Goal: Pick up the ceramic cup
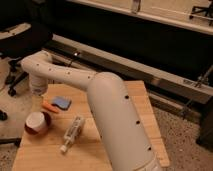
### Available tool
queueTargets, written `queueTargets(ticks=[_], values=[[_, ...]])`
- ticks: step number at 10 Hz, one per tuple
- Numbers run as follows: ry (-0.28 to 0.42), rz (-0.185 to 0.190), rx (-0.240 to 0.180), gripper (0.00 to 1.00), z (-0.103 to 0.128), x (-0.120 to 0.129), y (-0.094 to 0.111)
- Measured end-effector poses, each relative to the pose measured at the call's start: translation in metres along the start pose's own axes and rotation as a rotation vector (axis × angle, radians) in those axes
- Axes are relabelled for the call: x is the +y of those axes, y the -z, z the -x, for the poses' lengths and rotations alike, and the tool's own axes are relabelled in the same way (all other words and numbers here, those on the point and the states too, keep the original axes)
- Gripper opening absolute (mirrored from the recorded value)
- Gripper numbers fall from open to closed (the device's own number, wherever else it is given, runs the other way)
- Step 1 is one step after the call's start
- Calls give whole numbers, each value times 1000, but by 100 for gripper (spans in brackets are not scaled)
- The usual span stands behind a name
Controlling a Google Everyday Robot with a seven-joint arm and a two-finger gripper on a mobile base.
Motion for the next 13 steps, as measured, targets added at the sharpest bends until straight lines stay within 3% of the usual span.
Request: queueTargets(ticks=[10, 13], values=[[3, 10, 1, 80, -4, 2, -1], [16, 35, 2, 80, -57, -13, -20]])
